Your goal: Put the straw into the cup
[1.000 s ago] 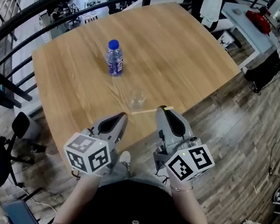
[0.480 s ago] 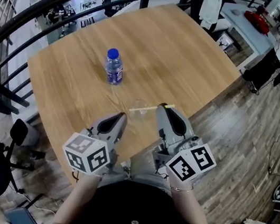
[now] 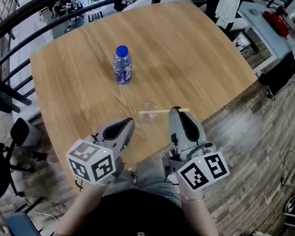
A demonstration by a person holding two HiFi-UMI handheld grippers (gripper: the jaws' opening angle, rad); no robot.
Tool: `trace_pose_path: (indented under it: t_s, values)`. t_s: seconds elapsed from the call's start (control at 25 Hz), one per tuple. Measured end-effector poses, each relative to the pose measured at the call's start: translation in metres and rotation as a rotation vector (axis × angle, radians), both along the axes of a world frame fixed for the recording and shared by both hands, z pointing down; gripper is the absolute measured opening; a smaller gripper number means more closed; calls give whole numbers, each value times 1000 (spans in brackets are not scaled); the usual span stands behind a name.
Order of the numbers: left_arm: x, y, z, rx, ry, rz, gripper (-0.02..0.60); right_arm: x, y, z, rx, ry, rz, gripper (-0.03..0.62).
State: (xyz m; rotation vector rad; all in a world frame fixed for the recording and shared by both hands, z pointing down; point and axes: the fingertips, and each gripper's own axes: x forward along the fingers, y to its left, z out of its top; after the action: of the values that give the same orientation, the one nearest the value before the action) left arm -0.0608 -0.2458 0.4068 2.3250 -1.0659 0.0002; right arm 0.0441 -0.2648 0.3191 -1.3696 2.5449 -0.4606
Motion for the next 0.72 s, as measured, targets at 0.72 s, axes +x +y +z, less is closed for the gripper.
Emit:
trace_pose_path:
  t_s: [0.72]
  values:
    - [12, -23, 2, -38, -11, -93, 17, 28, -38, 1, -25, 6, -51, 20]
